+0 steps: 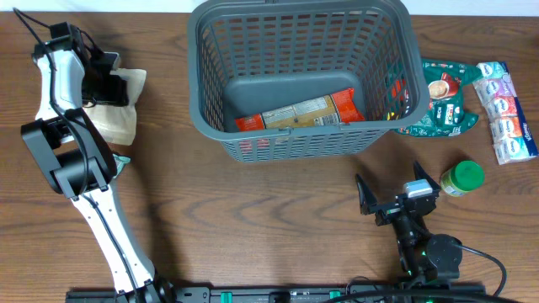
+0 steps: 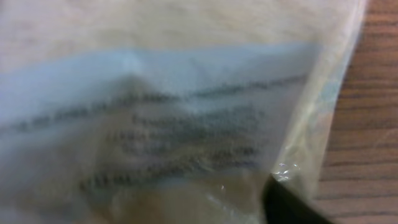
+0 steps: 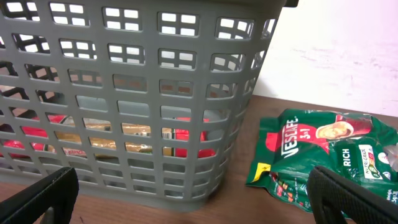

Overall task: Pack container
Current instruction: 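Grasp the clear white pouch with the left gripper and lift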

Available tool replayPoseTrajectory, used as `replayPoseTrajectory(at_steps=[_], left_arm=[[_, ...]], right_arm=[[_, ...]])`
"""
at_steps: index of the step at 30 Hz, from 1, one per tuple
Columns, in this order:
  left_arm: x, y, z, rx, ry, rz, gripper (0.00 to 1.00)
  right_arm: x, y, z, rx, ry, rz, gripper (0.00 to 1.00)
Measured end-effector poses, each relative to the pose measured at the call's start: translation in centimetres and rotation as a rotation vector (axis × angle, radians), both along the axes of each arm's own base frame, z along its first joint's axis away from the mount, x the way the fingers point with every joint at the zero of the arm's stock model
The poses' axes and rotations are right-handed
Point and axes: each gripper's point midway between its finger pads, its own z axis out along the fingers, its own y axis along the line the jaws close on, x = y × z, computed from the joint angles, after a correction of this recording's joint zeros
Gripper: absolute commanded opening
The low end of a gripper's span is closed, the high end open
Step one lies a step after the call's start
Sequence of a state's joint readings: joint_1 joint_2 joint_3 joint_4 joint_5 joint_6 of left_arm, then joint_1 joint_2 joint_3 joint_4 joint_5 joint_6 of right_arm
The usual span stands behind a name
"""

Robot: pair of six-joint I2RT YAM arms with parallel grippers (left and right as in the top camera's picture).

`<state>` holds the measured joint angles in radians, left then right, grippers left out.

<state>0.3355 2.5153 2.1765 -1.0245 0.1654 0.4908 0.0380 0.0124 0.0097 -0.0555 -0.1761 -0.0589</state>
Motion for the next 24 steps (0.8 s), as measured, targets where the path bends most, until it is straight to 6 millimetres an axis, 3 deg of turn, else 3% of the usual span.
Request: replayPoseTrajectory(at_steps=[18, 21, 24], left_arm=[[-0.4, -0.5, 0.5, -0.035, 0.015, 0.06, 0.06], [-0.2, -0.3, 1.8, -0.022, -0.003, 0.077, 0.06], [0.7, 0.1, 5.5, 0.004, -0.088, 0.1, 0.06]], right_arm=[[0.0, 0.0, 0.0, 0.0, 0.0, 0.0, 0.99], [0.0, 0.0, 0.0, 0.0, 0.0, 0.0, 0.99], [0.0, 0.0, 0.0, 0.0, 0.0, 0.0, 0.99]])
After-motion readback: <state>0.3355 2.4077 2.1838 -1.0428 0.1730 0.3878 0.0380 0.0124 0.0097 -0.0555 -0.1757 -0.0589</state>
